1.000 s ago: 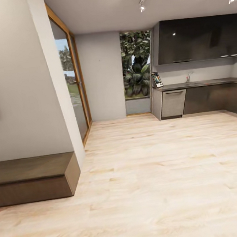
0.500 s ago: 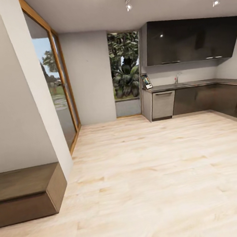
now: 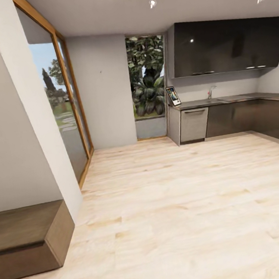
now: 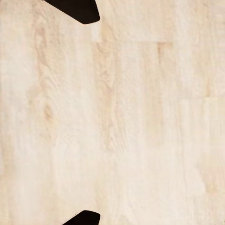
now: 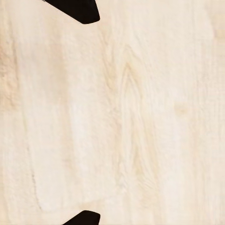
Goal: Pick up the poster from the kitchen countertop and hang it on one of the wall nails in the kitchen.
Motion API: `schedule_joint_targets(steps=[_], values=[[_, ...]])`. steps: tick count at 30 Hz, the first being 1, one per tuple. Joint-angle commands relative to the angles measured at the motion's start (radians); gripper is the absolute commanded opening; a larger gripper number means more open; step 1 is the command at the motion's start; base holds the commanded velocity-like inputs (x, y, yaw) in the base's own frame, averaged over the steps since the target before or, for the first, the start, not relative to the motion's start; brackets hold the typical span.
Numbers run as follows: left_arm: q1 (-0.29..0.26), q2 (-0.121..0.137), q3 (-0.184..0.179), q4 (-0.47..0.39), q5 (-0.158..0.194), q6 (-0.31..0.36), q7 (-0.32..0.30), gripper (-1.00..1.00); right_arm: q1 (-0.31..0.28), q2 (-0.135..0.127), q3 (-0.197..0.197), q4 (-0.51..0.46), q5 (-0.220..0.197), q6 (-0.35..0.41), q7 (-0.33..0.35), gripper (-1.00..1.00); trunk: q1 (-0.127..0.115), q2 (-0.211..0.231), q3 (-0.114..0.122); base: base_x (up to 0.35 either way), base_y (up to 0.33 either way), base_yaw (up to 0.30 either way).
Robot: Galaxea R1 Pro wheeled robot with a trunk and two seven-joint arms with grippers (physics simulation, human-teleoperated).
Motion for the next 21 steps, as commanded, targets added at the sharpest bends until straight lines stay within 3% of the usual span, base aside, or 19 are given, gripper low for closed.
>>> schedule_joint_targets(steps=[1,21], values=[[0.0,0.0,0.001,-0.001,0.0,0.0,0.0,1.0,0.0,0.0,0.0,0.001,0.0,-0.003,-0.001,1.0,0.001,0.0,-0.001,0.325,0.0,0.0],[0.0,0.0,0.001,-0.001,0.0,0.0,0.0,1.0,0.0,0.0,0.0,0.001,0.0,-0.003,-0.001,1.0,0.001,0.0,-0.001,0.325,-0.001,0.0]])
